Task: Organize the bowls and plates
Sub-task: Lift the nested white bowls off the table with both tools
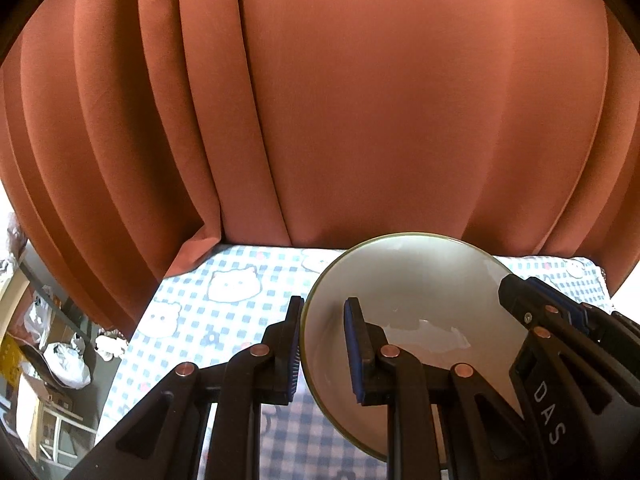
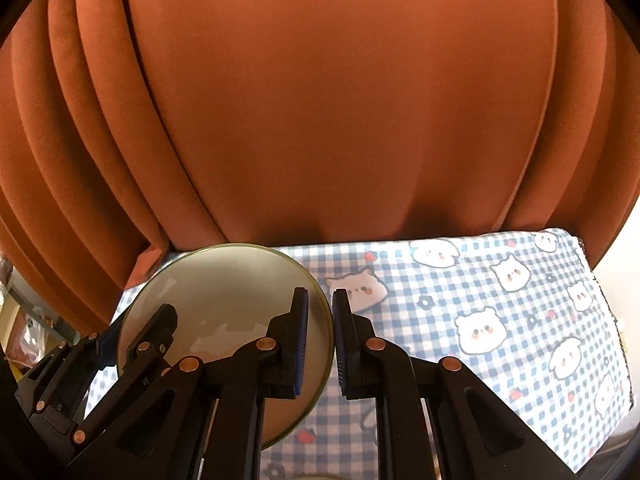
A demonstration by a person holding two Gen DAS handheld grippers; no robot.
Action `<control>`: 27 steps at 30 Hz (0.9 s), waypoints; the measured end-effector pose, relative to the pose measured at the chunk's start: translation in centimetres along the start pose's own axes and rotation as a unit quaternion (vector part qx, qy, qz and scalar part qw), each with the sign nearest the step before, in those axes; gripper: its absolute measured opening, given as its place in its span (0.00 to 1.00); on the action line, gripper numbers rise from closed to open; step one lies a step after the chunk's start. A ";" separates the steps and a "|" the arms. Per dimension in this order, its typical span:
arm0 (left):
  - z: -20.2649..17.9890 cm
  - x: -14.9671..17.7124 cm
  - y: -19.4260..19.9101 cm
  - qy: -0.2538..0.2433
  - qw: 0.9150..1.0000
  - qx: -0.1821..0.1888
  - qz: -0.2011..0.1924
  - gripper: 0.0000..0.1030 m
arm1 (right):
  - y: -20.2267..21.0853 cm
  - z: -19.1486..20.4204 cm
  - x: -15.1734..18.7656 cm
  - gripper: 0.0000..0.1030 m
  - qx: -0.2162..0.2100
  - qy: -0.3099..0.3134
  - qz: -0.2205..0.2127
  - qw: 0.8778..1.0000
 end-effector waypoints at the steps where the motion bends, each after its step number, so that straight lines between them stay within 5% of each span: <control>1: -0.3 0.4 0.6 0.001 1.000 -0.001 -0.001 0.17 | 0.6 -0.4 0.4 0.15 -0.001 0.002 -0.001 1.000; 17: -2.0 5.1 4.8 0.003 1.000 -0.017 -0.014 0.17 | 7.1 -4.0 6.0 0.15 -0.016 0.009 -0.016 1.000; 27: -3.2 8.9 6.0 0.005 1.000 -0.024 0.008 0.17 | 7.7 -5.2 9.3 0.15 -0.021 0.019 -0.001 1.000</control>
Point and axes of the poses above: each gripper's, at about its wrist camera, not at the fingertips, and y roughly against the way its jaws point, z to its left, x to its underside, the point moved 4 cm from there along -y, roughly the way its jaws point, and after that the axes turned 7 degrees about x, right-handed, at the moved point
